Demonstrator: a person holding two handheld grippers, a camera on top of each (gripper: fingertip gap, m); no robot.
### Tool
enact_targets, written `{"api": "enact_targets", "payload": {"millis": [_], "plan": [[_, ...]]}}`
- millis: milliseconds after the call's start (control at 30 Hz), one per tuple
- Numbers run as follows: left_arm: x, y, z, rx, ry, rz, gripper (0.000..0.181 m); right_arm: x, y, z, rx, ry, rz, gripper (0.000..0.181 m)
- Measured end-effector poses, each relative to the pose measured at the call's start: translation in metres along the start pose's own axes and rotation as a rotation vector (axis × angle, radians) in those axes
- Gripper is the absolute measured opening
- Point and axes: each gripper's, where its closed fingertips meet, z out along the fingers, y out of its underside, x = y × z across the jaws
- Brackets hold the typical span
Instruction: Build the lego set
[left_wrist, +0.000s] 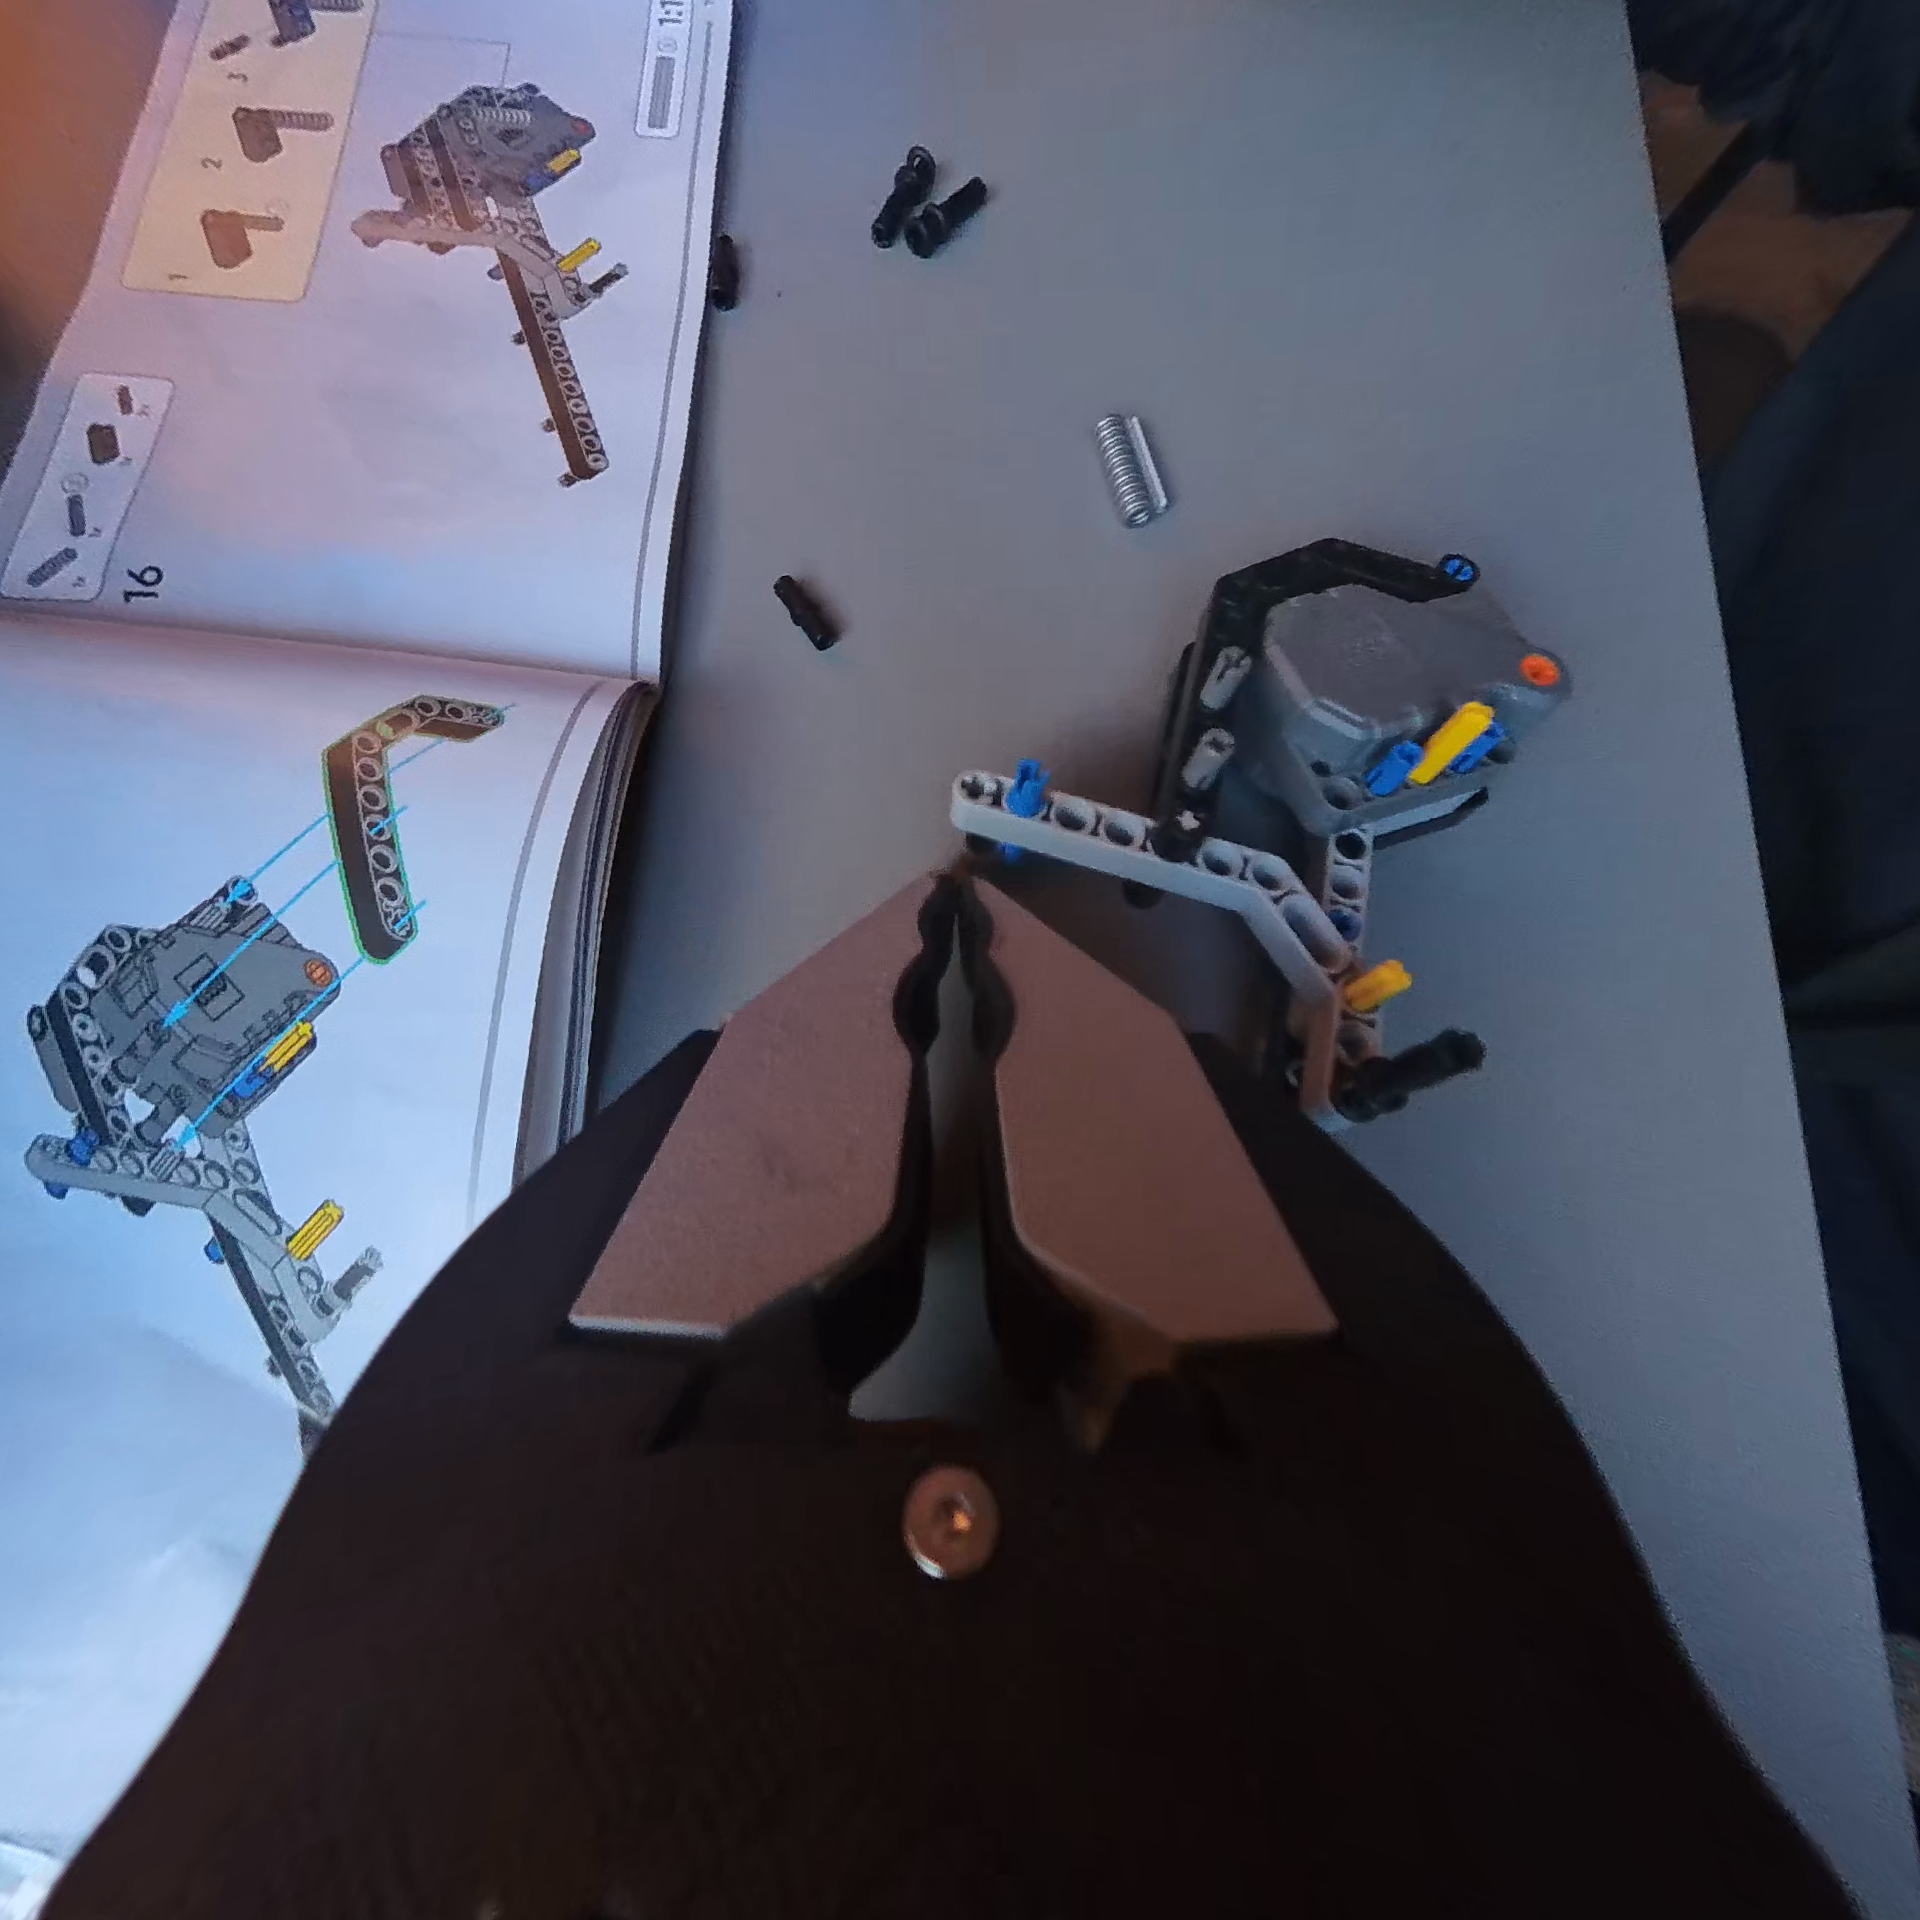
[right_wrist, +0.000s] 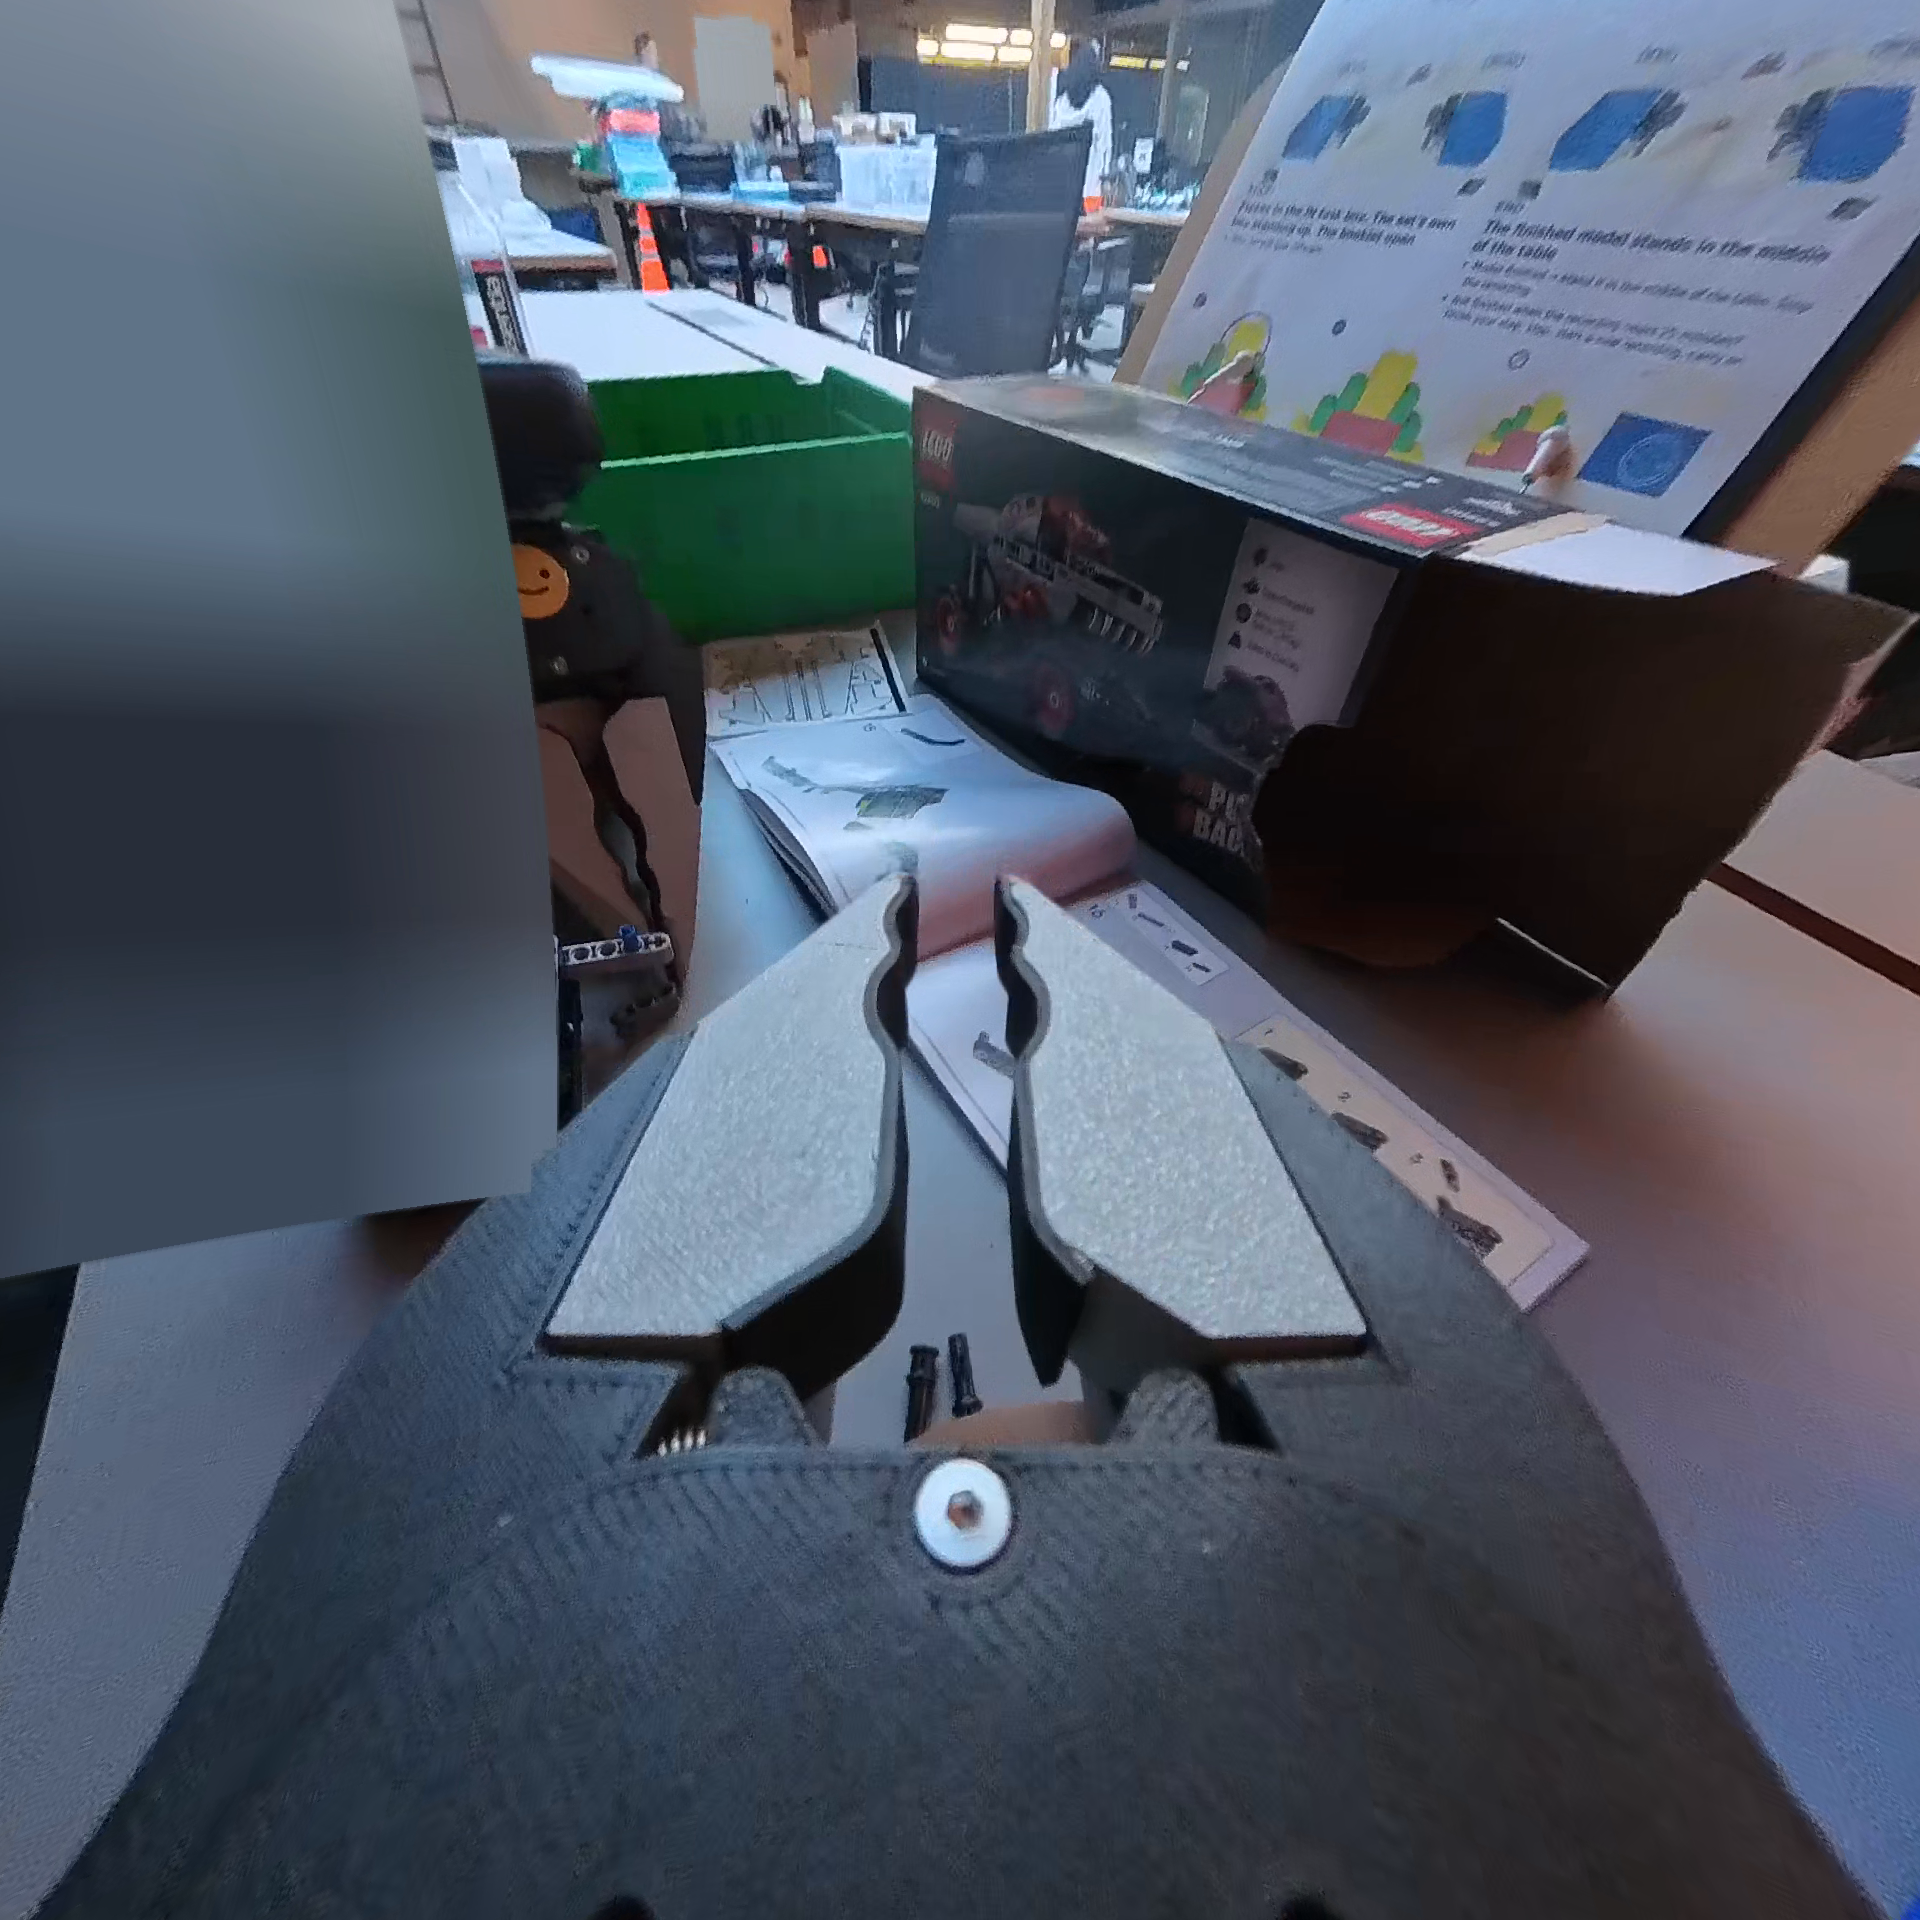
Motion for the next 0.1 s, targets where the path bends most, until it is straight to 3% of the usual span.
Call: {"api": "enact_targets", "payload": {"millis": [33, 100], "plan": [[0.0, 0.001, -0.001, 0.001, -0.001, -0.007, 0.0, -0.002, 0.004, 0.002, -0.02, -0.012, -0.005, 0.012], [0.001, 0.003, -0.004, 0.001, 0.008, -0.02, 0.003, -0.013, 0.018, 0.009, -0.09, -0.078, 0.001, 0.014]]}}
